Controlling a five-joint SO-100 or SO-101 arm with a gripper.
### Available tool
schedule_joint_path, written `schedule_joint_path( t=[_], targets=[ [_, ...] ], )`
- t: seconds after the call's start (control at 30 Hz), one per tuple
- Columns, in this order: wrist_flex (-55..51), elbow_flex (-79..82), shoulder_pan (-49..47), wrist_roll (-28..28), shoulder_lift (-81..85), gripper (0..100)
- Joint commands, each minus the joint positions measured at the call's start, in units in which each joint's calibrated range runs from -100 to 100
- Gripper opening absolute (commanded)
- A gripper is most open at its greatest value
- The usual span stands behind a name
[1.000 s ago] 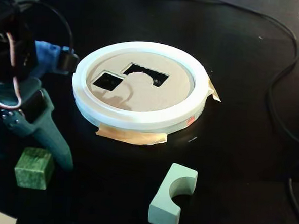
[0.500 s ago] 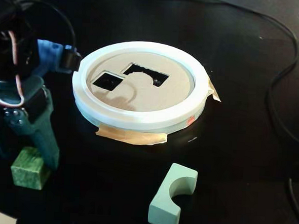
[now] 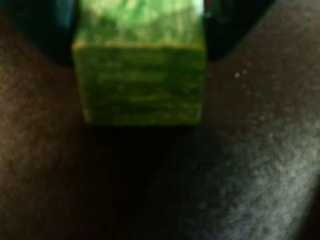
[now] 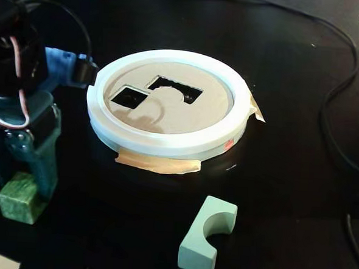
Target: Pick up the square block and drop it in corresponding square shaped hole
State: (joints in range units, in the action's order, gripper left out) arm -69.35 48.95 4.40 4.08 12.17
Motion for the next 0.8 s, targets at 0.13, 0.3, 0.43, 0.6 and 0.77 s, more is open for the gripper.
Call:
schedule_joint_path(
  t=[0.13,0.3,0.43,0.6,0.77],
  targets=[
    [-0.95,-5.33,1.10,-0.29,4.89,32],
    [-7.77,-5.96,0.97,-1.90,15.37,32],
    [-15.70,-8.51,-1.90,-4.98,21.91,32],
    [-21.62,-14.89,-13.51,-10.89,25.31,32],
    [-21.42,-20.08,-26.24,-18.51,24.33,32]
  ],
)
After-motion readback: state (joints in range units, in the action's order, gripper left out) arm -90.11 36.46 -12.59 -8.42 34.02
